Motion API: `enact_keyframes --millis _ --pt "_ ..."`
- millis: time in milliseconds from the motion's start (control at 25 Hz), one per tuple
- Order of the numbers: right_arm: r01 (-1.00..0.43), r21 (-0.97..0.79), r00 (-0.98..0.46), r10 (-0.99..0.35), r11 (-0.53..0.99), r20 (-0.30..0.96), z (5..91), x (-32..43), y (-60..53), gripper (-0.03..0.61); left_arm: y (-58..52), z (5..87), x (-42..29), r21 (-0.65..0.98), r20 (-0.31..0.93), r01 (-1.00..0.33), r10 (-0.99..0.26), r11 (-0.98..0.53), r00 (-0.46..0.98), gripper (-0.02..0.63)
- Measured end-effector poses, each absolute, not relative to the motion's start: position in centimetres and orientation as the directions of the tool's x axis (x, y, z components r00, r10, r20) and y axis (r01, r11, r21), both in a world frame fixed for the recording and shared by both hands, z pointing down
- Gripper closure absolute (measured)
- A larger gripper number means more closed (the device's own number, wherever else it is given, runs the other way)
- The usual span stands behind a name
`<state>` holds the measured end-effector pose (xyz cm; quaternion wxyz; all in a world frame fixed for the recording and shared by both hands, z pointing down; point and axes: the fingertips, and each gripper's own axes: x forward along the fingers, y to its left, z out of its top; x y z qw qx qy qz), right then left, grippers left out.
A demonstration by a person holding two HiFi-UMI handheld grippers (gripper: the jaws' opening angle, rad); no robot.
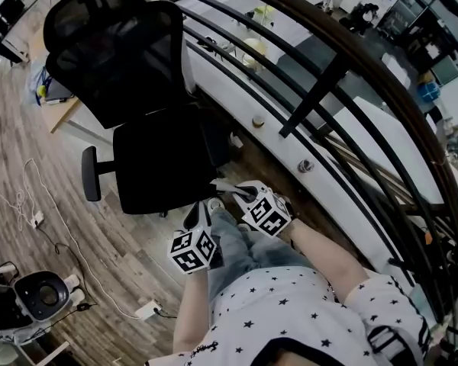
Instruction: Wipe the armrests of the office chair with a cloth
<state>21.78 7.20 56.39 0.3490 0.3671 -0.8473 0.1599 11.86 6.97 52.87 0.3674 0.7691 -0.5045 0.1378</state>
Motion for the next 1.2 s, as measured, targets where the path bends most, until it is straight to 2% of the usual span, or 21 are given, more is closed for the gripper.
enact_keyframes --millis 560,1200 --pt "-0.706 0.013 -0.547 -0.557 0.708 0.625 51.1 20.6 12.2 0.554 12.2 49.9 10.6 0.404 0.545 -0.893 -0.732 -0.199 0.410 0.606" --pt "-0.646 -0.030 -0.622 -0.503 0.763 0.601 50.0 14.9 11.5 0.554 12.4 49.0 3.1 0.390 0.529 -0.917 -0.793 -0.087 0.301 0.606"
